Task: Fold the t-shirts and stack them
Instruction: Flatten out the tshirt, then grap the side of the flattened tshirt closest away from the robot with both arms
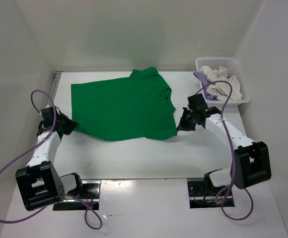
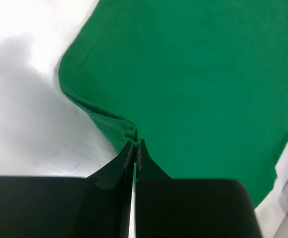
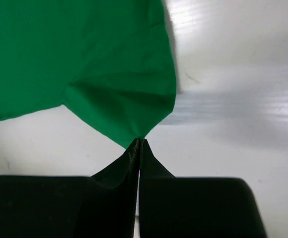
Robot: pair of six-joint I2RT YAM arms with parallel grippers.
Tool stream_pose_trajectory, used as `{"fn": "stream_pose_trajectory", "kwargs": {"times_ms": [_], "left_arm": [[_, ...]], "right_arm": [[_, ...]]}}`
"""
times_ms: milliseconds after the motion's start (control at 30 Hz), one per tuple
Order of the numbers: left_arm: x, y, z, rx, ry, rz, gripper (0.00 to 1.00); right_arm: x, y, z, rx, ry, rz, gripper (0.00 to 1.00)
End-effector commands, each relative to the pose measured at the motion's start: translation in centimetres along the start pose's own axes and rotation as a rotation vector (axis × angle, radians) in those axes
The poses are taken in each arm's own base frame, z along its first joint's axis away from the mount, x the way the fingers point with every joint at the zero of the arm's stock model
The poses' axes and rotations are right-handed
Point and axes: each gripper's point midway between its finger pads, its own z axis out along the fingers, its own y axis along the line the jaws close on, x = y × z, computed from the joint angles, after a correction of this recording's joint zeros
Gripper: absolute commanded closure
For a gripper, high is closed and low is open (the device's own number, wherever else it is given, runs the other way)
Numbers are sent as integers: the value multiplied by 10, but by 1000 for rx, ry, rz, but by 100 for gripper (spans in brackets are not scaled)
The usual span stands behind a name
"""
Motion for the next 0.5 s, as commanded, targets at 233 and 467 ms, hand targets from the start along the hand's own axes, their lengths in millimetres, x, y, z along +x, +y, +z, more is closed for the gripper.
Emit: {"fn": "stream_pose_trajectory", "kwargs": {"times_ms": [233,467], "left_arm": [[28,33,-11,-95,39,-10,100],[0,14,-5,-71,4,-49,100]], "right_arm": [[43,6,-35,-87,100,76,100],[-34,35,-21,-79,-50,2,100]]}}
